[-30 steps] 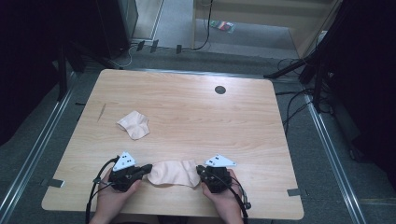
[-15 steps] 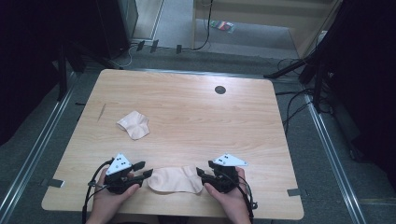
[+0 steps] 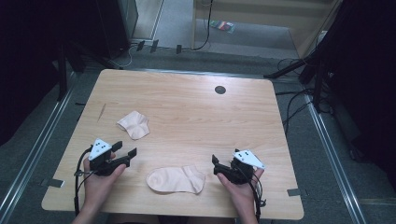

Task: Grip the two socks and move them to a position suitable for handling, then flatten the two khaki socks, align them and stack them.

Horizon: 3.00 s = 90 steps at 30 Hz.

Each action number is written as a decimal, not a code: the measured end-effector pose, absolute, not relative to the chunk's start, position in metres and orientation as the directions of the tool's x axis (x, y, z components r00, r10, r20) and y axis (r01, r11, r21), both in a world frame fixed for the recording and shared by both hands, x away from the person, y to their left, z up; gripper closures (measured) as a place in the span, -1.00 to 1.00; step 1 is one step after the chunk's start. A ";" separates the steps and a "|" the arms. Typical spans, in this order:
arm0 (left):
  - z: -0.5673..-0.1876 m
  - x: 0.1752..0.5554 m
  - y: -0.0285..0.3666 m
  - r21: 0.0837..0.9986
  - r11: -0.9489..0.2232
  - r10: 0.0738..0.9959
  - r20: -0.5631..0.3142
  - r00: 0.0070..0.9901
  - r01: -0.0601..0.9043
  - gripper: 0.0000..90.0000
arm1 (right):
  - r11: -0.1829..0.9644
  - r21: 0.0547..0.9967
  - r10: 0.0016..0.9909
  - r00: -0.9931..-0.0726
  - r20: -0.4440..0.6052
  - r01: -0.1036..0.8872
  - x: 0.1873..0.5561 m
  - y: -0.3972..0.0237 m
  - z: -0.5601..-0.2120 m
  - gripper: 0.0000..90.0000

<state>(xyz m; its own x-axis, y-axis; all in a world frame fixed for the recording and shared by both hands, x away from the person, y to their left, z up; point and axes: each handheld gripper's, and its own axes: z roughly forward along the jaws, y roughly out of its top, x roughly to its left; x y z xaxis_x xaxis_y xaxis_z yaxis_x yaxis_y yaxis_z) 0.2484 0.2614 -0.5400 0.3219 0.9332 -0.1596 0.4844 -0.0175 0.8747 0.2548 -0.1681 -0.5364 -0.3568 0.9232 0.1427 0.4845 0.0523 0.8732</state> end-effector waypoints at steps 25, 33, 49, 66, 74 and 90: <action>-0.544 0.353 0.281 0.783 -0.068 0.984 -0.049 0.170 0.618 -0.34 | 0.072 0.853 0.931 -0.343 0.129 0.516 0.262 -0.159 -0.545 -0.72; -0.548 0.355 0.279 0.760 -0.064 0.979 -0.079 0.190 0.647 0.82 | 0.081 0.844 0.930 -0.344 0.127 0.531 0.264 -0.159 -0.546 -0.71; -0.493 0.308 0.183 0.835 -0.006 0.894 -0.242 0.377 0.551 0.97 | 0.067 0.837 0.937 -0.321 0.134 0.542 0.266 -0.159 -0.545 -0.67; -0.514 0.296 0.135 0.795 -0.036 0.865 -0.279 0.417 0.605 0.10 | 0.081 0.835 0.939 -0.322 0.119 0.544 0.265 -0.158 -0.545 -0.63; -0.522 0.273 0.199 0.846 0.011 0.884 -0.257 0.390 0.533 -0.08 | 0.068 0.816 0.939 -0.314 0.143 0.574 0.264 -0.156 -0.540 -0.38; -0.549 0.264 0.231 0.905 -0.066 0.935 -0.091 0.342 0.421 -0.23 | 0.226 0.704 0.867 -0.468 0.169 0.673 0.286 -0.068 -0.522 0.12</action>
<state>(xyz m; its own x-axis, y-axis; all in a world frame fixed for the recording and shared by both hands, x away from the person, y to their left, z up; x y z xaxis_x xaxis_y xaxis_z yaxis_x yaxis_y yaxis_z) 0.2637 0.2314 -0.5489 0.3424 0.9352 -0.0908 0.4211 -0.0663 0.9046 0.2861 -0.0677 -0.5217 -0.4680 0.8673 0.1694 0.6731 0.2256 0.7043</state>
